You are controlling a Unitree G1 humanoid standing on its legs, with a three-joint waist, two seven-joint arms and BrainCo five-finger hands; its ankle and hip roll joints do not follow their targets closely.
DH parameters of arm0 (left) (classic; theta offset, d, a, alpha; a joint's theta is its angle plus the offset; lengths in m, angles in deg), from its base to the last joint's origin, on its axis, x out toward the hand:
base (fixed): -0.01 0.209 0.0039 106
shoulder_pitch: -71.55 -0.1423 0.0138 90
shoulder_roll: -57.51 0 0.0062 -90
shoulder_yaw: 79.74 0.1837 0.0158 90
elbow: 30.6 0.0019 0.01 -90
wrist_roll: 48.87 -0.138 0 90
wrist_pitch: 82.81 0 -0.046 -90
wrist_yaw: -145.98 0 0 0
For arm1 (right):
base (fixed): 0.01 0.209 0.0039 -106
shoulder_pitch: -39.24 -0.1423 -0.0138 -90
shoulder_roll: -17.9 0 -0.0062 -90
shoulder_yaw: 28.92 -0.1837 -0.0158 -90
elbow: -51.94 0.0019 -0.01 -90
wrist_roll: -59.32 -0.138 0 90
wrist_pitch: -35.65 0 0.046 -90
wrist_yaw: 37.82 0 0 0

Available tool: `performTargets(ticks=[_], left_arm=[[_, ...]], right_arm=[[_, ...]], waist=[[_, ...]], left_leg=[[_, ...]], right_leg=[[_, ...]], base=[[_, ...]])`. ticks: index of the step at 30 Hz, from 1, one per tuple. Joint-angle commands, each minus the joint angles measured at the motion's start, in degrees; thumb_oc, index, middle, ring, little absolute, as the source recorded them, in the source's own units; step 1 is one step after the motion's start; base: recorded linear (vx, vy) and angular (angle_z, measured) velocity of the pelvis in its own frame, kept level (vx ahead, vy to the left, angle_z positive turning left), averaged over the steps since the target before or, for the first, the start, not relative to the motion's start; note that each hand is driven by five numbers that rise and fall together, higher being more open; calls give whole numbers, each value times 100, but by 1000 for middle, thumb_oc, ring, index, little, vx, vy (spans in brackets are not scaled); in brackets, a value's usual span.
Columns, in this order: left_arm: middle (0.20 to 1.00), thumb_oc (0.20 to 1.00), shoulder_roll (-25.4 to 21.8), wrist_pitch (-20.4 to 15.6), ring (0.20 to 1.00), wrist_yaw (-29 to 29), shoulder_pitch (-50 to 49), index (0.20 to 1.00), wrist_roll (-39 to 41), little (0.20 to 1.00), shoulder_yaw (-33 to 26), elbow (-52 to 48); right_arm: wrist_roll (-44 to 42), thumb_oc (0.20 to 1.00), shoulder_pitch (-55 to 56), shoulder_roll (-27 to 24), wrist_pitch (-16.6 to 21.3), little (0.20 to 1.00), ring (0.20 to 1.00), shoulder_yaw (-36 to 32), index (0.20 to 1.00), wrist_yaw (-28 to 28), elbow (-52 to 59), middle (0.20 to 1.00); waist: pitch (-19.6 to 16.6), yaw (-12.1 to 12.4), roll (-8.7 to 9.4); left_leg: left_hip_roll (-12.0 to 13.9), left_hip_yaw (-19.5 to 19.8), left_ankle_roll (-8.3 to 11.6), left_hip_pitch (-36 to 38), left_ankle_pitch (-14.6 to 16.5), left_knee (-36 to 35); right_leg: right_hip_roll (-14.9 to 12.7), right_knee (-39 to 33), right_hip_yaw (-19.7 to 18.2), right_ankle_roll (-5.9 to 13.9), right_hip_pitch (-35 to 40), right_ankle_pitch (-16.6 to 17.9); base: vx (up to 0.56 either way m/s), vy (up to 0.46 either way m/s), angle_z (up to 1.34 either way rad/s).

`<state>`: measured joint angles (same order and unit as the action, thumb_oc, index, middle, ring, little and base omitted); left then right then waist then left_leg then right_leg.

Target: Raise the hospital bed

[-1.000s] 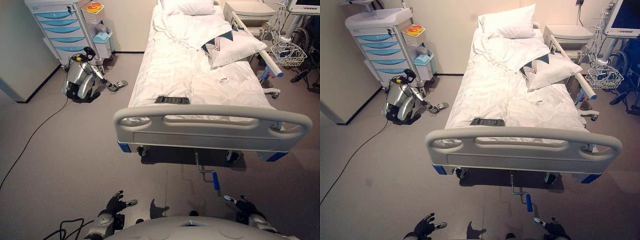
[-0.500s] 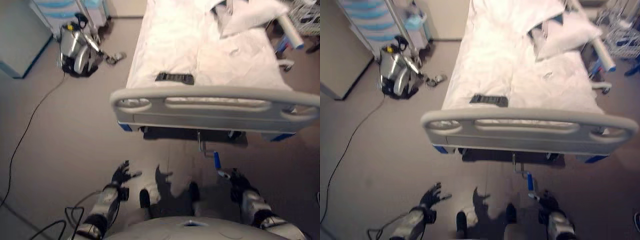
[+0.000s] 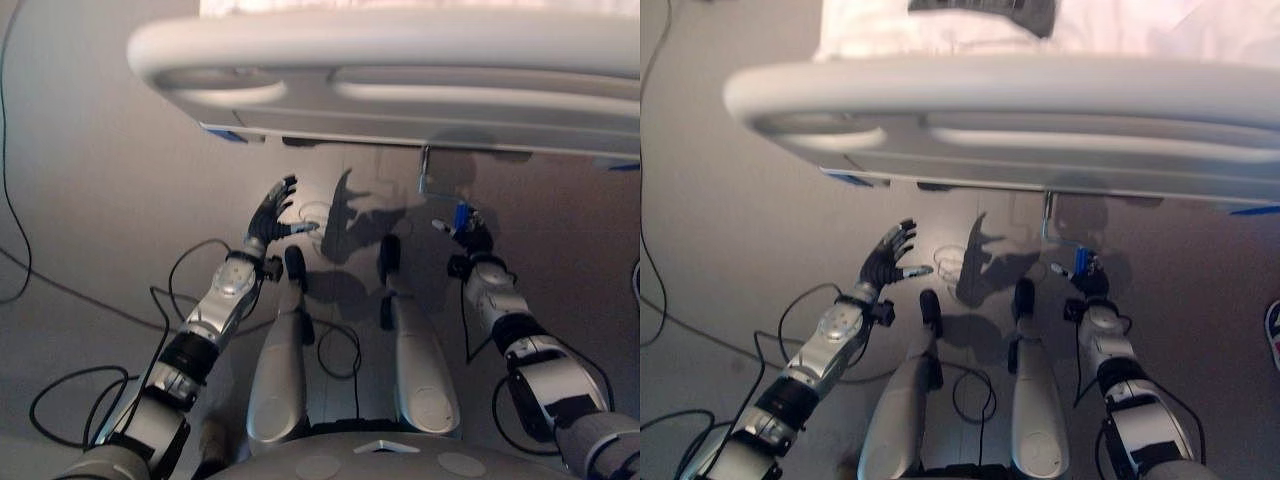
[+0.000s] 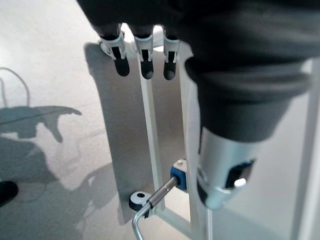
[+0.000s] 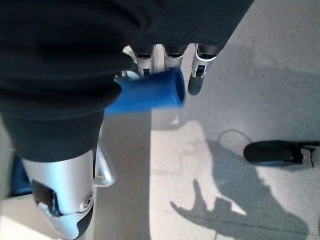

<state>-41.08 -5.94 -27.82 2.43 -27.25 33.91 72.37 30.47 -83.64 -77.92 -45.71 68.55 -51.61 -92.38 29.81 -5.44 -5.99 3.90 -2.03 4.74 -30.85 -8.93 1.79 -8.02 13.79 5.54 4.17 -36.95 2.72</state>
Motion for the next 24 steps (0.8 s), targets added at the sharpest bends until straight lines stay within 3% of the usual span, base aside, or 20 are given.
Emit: performTargets(ticks=[1, 5, 12, 24], left_arm=[[1000, 1000, -120, -317, 1000, 180, 14, 1000, 205, 1000, -127, -686], [1000, 1000, -311, -343, 1000, 344, 213, 1000, 346, 1000, -149, -1223], [1000, 1000, -390, -357, 1000, 559, 465, 1000, 245, 1000, 39, -1882], [1000, 1000, -532, -443, 1000, 741, 495, 1000, 300, 1000, -74, -2395]], right_arm=[[-278, 1000, -168, -144, 296, 1000, 1000, 186, 1000, -297, 38, 1000], [-480, 1000, -559, -152, 286, 1000, 1000, 287, 1000, -370, 3, 1000], [-929, 1000, -962, -369, 292, 1000, 1000, 174, 1000, -477, -388, 1000], [-1398, 1000, -1230, -350, 369, 1000, 1000, 293, 1000, -403, -409, 1000]], waist=[[-132, -59, 156], [-2, -19, 221], [-2, 18, 127], [-2, 35, 178]], left_leg=[[-98, 145, -83, -302, 602, 845], [-119, 116, -88, -688, 655, 1000], [-219, 128, -97, -1365, 759, 1320], [-235, 37, -103, -1708, 765, 1307]], right_leg=[[20, -68, 37, 376, -135, 43], [12, 73, -38, 380, -530, 50], [-57, 243, -38, 376, -1120, 50], [-49, 70, -100, 387, -1460, 172]], base=[[-77, 14, -2], [-18, 5, -4], [3, 25, 0], [3, 18, 1]])
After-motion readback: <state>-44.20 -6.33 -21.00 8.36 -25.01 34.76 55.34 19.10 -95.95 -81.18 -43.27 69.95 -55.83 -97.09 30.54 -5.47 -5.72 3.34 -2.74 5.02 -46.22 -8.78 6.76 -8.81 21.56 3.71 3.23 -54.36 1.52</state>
